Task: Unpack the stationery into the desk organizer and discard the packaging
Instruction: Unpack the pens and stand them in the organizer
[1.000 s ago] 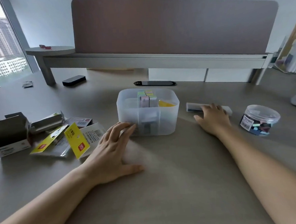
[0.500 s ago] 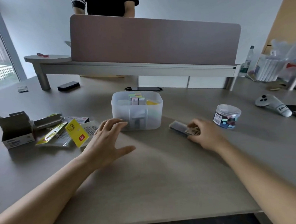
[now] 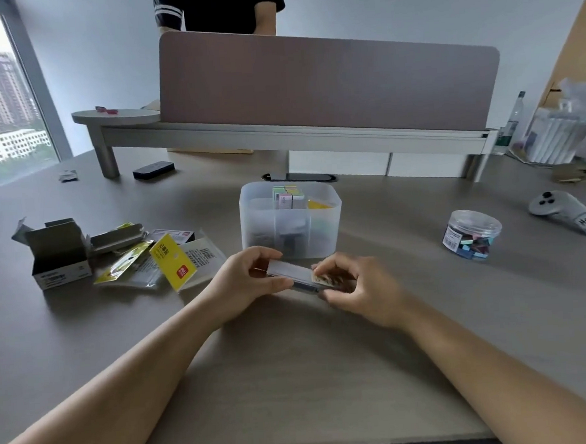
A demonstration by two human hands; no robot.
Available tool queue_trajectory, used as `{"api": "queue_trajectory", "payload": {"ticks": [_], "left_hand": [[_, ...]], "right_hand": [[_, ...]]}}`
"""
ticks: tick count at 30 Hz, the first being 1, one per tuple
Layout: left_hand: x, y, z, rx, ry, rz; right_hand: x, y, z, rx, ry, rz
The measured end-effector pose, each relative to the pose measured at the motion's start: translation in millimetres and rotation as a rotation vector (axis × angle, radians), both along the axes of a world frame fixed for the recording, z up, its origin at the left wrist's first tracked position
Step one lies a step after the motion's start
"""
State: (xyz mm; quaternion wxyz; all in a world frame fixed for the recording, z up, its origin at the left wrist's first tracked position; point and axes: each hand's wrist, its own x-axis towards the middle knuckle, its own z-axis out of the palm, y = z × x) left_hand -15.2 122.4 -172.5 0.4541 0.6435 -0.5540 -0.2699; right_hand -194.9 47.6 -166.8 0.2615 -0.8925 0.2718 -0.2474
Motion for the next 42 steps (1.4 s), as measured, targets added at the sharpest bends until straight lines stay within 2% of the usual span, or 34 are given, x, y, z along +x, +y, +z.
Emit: {"api": "queue_trajectory", "payload": {"ticks": [2, 5, 9, 13, 21, 25, 28, 35, 38, 42], "left_hand": [[0.1, -1.8, -0.8, -0.012, 0.046, 0.021], [2.3, -3.7, -2.6, -0.028, -0.001, 0.042], [6.1, -3.6, -3.7, -0.007, -0.097, 0.022], [5.2, -5.1, -3.4, 0.006, -0.065, 0.014], [4.5, -4.6, -3.0, 0.034, 0.077, 0.003], [4.7, -4.0, -2.4, 0.039, 0.124, -0.021], [5.7, -4.1, -2.0, 0.034, 0.135, -0.032], [12.0, -2.4, -3.8, -0.021, 0.233, -0.058], [12.8, -2.6, -4.9, -0.048, 0.286, -0.081], [12.7, -2.7, -4.4, -0.069, 0.355, -0.126]], "right_hand": [[2.5, -3.6, -2.8, -0.142, 0.044, -0.003], [4.6, -4.6, -10.0, -0.323, 0.095, 0.01], [6.0, -6.1, -17.2, -0.536, 0.084, 0.042], [12.1, -7.6, -20.6, -0.765, 0.06, 0.009], [18.2, -14.0, -26.1, -0.874, 0.121, 0.003], [18.7, -14.7, -25.3, -0.891, 0.066, 0.008], [17.4, -15.6, -21.8, -0.825, 0.059, 0.031], [-0.2, -14.5, -6.6, -0.26, 0.121, -0.069], [-3.8, -15.2, -3.8, -0.068, -0.017, -0.085], [0.3, -17.5, 2.2, 0.084, -0.16, -0.115]]}}
